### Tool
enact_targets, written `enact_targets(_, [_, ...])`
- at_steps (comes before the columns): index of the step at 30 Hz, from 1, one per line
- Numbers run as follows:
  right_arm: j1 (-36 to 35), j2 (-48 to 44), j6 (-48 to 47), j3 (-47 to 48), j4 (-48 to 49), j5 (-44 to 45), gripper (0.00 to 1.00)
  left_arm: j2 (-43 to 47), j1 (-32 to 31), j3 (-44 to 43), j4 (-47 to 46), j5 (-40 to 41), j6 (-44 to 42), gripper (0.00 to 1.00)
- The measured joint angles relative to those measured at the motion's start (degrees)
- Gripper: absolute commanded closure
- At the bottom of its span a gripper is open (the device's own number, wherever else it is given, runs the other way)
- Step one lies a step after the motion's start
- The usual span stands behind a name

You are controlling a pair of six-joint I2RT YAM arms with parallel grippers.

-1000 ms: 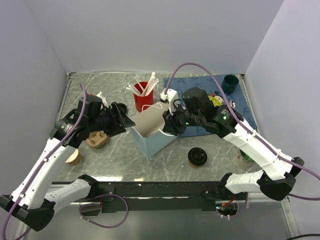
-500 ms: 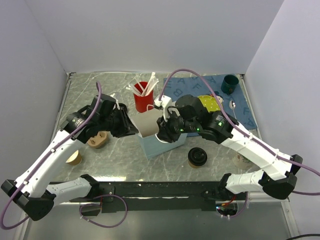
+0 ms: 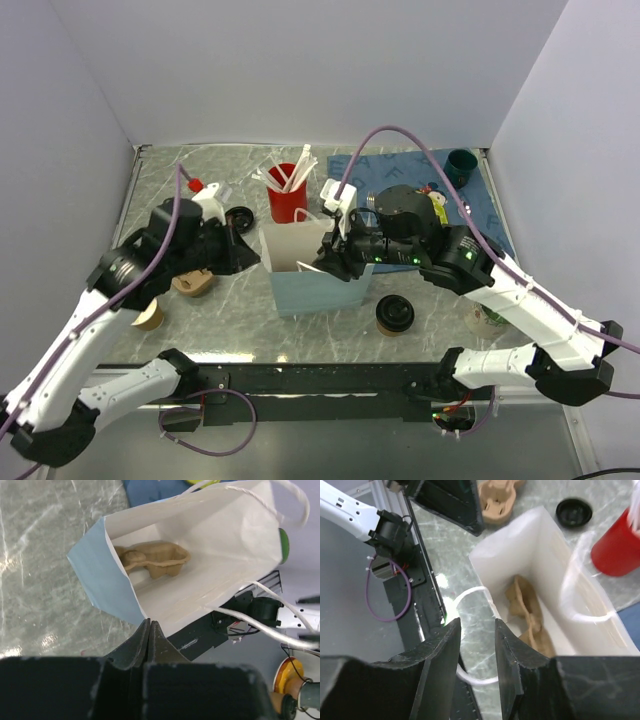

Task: Pack the takeout coffee

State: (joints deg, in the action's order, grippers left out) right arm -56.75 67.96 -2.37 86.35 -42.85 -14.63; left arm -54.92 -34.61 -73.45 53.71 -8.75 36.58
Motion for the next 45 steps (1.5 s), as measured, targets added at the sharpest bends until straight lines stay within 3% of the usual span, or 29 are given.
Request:
enact_targets(4, [-0.3,-0.3,-2.5,-1.6,2.2,0.2,0.63,4.6,0.0,3.0,-2.9,-0.4,-1.8,0.97])
enact_targets(5, [-0.4,-0.3,-3.2,-2.4,2.7,0.4,0.64,5.0,0.0,3.5,-3.1,-0.3,-1.8,0.8])
enact_targets(7, [-0.7,0.0,-4.3,-3.5,2.8,1.4,0.64,5.1,0.0,3.6,-2.8,0.1,-1.2,0.61])
enact_targets(12, [-0.7,1.5,-7.1,-3.6,3.0,3.0,0.65,2.6,0.0,3.9,-3.1,0.4,4.4,0.46])
enact_targets(21, [-0.7,1.1,-9.2,-4.4,3.4,2.1,0.66,-1.7,0.0,4.3,-3.5,2.7,9.8,0.55])
enact_targets(22, [-0.7,0.9,-9.3,-4.8,3.4,1.9,0.66,-2.8,0.0,4.3,-3.5,2.6,9.7,0.67])
enact_targets(23, [-0.8,0.8,-9.4,-5.0,3.4,1.8,0.66,-4.0,0.0,4.3,-3.6,2.6,9.6,0.89])
enact_targets(25, [-0.8,0.7,-9.6,-5.0,3.3,1.7,0.65,-5.6,0.0,4.4,-4.0,2.5,9.4,0.99])
enact_targets(31, [-0.8,0.7,-11.0,-4.1,3.5,2.4,0.61,-4.6,-0.1,4.4,-6.9,2.6,5.1,0.99])
enact_targets(35, [-0.8,-0.7,-12.3,-4.7,7.0,0.9,0.63,0.6,-0.2,5.4,-10.8,1.9,0.2,0.99])
enact_targets(40, [-3.7,-2.1,-13.4,-12.2,12.2,1.7,0.65,9.7,-0.4,13.1,-16.2,-0.2,-3.2,0.99])
enact_targets(45, [-7.0,0.9,-14.1,-19.2,14.4,8.3,0.67,12.2,-0.4,19.3,-19.9,-1.7,-4.9,0.99])
